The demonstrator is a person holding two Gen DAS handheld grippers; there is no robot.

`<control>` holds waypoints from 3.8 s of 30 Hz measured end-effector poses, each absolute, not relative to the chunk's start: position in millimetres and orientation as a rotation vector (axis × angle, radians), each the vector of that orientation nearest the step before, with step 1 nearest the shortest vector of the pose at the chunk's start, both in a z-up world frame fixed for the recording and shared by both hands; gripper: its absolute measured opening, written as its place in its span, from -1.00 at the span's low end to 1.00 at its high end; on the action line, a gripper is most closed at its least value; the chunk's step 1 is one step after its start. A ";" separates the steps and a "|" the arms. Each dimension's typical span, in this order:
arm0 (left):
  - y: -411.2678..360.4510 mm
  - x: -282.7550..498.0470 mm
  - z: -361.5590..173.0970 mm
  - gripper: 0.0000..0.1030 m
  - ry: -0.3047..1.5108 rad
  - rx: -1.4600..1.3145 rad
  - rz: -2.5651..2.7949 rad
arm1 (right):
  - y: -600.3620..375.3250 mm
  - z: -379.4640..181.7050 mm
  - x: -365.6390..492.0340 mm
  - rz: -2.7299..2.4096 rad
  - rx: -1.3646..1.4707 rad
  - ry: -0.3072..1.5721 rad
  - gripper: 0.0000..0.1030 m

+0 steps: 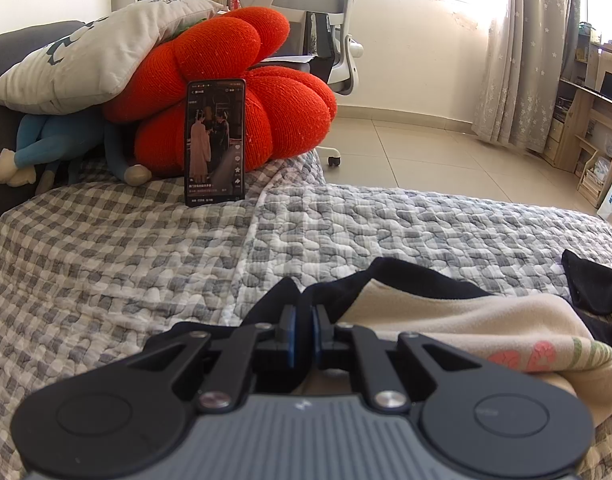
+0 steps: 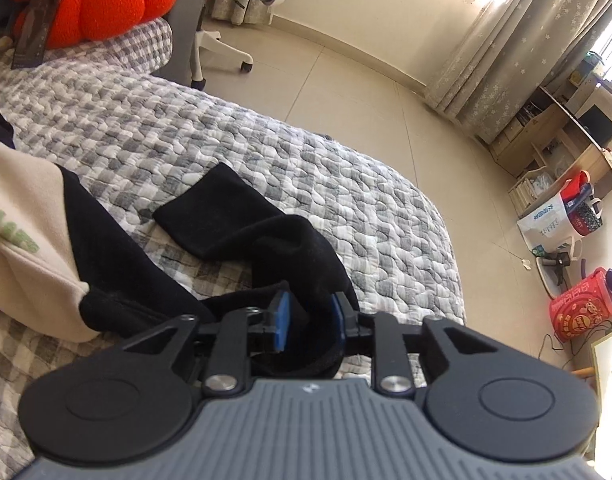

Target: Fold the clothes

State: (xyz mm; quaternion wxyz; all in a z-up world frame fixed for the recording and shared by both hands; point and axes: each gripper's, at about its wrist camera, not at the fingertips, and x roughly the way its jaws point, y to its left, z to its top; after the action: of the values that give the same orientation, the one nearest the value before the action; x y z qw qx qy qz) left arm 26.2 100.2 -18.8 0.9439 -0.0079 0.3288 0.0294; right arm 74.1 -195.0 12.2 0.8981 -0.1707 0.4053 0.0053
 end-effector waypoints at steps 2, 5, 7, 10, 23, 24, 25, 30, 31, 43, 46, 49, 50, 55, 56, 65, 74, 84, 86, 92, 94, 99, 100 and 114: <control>100.2 26.1 -18.7 -0.84 0.670 -0.016 0.060 | -191.6 18.7 70.9 0.084 -0.298 0.809 0.02; 100.1 26.1 -18.8 -0.84 0.670 -0.017 0.059 | -186.8 21.0 72.4 0.220 -0.183 0.801 0.08; 100.4 26.1 -18.8 -0.84 0.670 -0.020 0.058 | -182.7 19.7 76.2 0.306 -0.105 0.807 0.12; 102.4 26.2 -18.5 -0.84 0.671 -0.031 0.053 | -178.7 15.8 83.6 0.396 -0.004 0.824 0.12; 112.5 25.6 -16.5 -0.84 0.666 -0.101 0.028 | -173.7 -10.6 114.0 0.540 0.191 0.884 0.20; 112.5 25.4 -16.1 -0.84 0.663 -0.102 0.026 | -172.1 -13.7 115.2 0.543 0.184 0.891 0.20; 112.6 25.3 -15.8 -0.84 0.660 -0.103 0.025 | -170.5 -16.0 116.0 0.544 0.178 0.895 0.20; 113.5 25.2 -14.4 -0.84 0.650 -0.105 0.019 | -159.7 -24.4 116.8 0.549 0.123 0.903 0.20; 113.4 24.9 -14.1 -0.85 0.647 -0.105 0.018 | -157.2 -24.2 116.2 0.550 0.111 0.901 0.20; 111.4 18.2 -3.6 -0.87 0.572 -0.112 0.014 | -139.3 2.6 95.3 0.489 -0.017 0.761 -0.99; 109.3 17.5 -1.4 -0.87 0.561 -0.108 0.011 | -145.8 10.1 91.8 0.463 0.003 0.727 -0.99; 108.7 18.1 -2.8 -0.87 0.573 -0.102 0.019 | -151.9 4.5 96.9 0.477 0.053 0.760 -0.92; 108.9 18.5 -3.5 -0.87 0.580 -0.102 0.025 | -151.6 1.1 98.8 0.478 0.057 0.775 -0.74; 108.8 21.5 -8.1 -0.87 0.620 -0.089 0.052 | -147.9 -11.1 103.7 0.506 0.061 0.807 0.12; 108.6 22.7 -9.7 -0.86 0.633 -0.084 0.057 | -148.0 -11.5 104.4 0.516 0.066 0.804 0.16; 111.4 27.4 -17.5 -0.86 0.688 -0.078 0.075 | -149.8 -25.8 119.6 0.576 0.135 0.832 0.16; 112.5 29.6 -19.5 -0.86 0.689 -0.081 0.073 | -152.3 -35.2 122.3 0.647 0.199 0.829 -0.38; 113.0 23.8 -10.5 -0.87 0.612 -0.098 0.071 | -136.6 4.2 97.1 0.519 0.065 0.643 -0.71; 110.6 22.3 -7.5 -0.87 0.586 -0.096 0.065 | -136.9 9.7 92.2 0.483 0.041 0.608 -0.71; 102.0 26.7 2.2 -0.93 0.512 -0.129 0.010 | -136.6 20.9 82.8 0.373 -0.049 0.515 -0.72; 97.5 30.3 5.3 -0.94 0.491 -0.147 -0.022 | -139.9 26.2 83.1 0.331 -0.065 0.486 -0.72; 76.1 35.4 6.2 -0.95 0.384 -0.083 -0.076 | -150.7 36.7 91.0 0.234 -0.084 0.449 -0.73; 73.0 37.9 4.9 -0.95 0.377 -0.081 -0.081 | -151.0 37.1 93.0 0.223 -0.088 0.446 -0.73; 41.1 89.2 -3.2 -0.95 0.322 0.027 -0.128 | -164.1 12.1 121.7 0.090 -0.147 0.381 -0.74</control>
State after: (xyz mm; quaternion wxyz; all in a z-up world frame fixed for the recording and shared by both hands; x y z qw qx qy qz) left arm 89.2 41.1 -3.2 0.9849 0.0136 0.1603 -0.0636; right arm 121.7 -164.1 12.1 0.9782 -0.0728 0.1893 0.0446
